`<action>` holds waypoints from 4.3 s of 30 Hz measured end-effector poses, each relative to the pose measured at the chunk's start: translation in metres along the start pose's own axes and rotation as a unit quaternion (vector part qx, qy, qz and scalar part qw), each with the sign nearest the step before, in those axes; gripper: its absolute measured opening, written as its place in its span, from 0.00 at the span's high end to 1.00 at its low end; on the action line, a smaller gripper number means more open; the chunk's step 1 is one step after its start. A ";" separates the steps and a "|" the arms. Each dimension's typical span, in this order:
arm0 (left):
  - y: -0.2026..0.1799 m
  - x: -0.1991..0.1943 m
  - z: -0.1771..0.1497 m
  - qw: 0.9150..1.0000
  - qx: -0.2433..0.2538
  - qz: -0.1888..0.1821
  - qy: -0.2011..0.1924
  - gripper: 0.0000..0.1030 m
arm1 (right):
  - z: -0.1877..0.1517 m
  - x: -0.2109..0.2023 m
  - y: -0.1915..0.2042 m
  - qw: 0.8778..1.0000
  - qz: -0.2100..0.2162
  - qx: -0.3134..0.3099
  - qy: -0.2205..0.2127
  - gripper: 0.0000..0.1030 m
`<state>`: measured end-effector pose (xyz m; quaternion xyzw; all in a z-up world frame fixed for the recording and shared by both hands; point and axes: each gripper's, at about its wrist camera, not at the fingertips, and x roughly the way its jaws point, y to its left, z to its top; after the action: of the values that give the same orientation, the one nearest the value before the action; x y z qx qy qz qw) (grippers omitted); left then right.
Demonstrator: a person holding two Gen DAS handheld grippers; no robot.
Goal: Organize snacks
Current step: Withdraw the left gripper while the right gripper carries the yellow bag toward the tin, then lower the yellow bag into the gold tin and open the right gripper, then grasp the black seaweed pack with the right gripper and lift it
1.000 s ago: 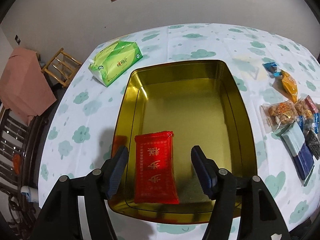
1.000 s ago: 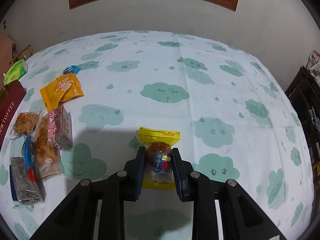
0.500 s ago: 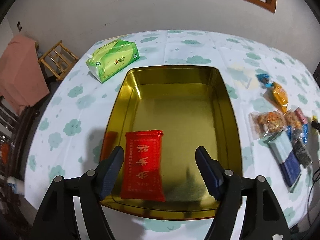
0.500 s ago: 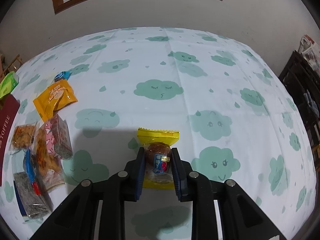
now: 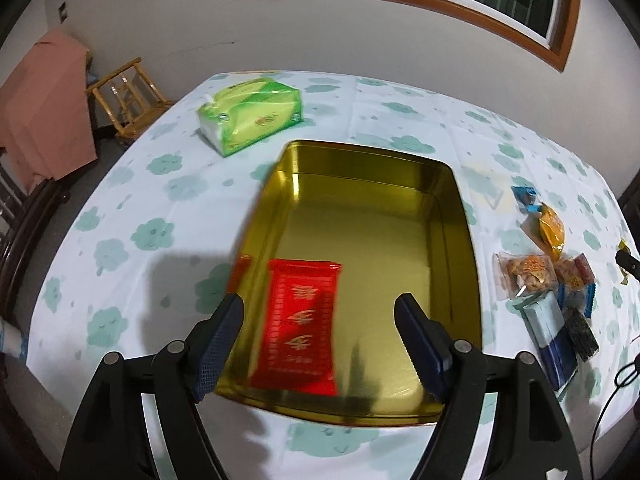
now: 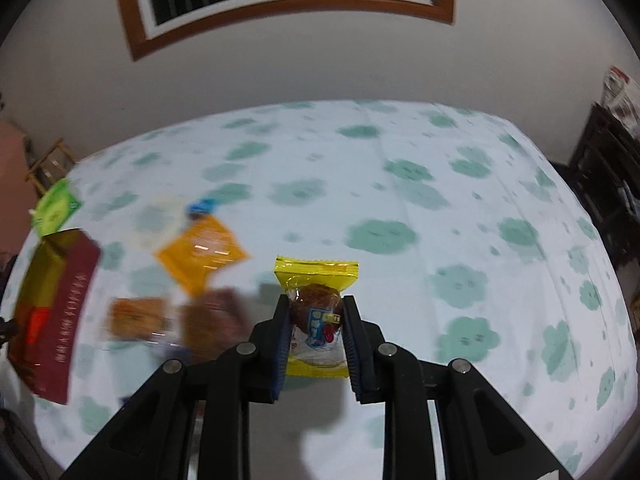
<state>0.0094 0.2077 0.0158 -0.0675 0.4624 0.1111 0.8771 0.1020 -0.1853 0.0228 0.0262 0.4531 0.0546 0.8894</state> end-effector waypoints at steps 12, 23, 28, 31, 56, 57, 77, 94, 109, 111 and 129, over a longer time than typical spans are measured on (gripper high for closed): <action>0.056 -0.013 -0.009 0.998 -0.039 0.053 0.001 0.27 | -0.016 -0.009 0.163 0.987 0.133 -0.089 0.016 0.76; 0.087 -0.011 -0.023 0.995 -0.066 0.075 0.016 0.27 | -0.037 -0.002 0.258 0.970 0.175 -0.165 0.041 0.76; 0.103 -0.011 -0.026 0.993 -0.084 0.086 0.018 0.27 | -0.042 0.010 0.277 0.967 0.173 -0.176 0.056 0.76; 0.110 -0.009 -0.029 0.991 -0.096 0.089 0.023 0.27 | -0.047 0.017 0.286 0.965 0.172 -0.186 0.065 0.76; 0.092 -0.014 -0.032 0.993 -0.091 0.068 0.025 0.27 | -0.055 0.021 0.296 0.960 0.174 -0.213 0.059 0.59; 0.088 -0.014 -0.031 0.994 -0.088 0.066 0.024 0.27 | -0.054 0.018 0.292 0.959 0.179 -0.211 0.056 0.59; -0.034 -0.030 -0.028 1.000 0.009 0.007 0.015 0.27 | -0.031 -0.010 0.054 0.978 0.131 -0.131 0.093 0.59; -0.082 -0.032 -0.034 0.998 0.049 0.000 0.028 0.27 | -0.060 0.031 0.038 0.955 0.223 -0.125 0.149 0.64; -0.107 -0.025 -0.037 0.997 0.068 -0.022 0.037 0.27 | -0.082 0.018 0.079 0.969 0.182 -0.109 0.126 0.65; -0.110 -0.025 -0.037 0.997 0.070 -0.024 0.038 0.27 | -0.083 0.019 0.082 0.969 0.183 -0.112 0.125 0.65; -0.173 -0.008 -0.047 0.990 0.093 -0.091 0.056 0.27 | -0.090 0.001 0.051 0.981 0.141 -0.108 0.082 0.65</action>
<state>0.0127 0.0288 -0.0013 -0.0338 0.5108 -0.0163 0.8589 0.0257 -0.1347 -0.0262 -0.0109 0.5076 0.2305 0.8301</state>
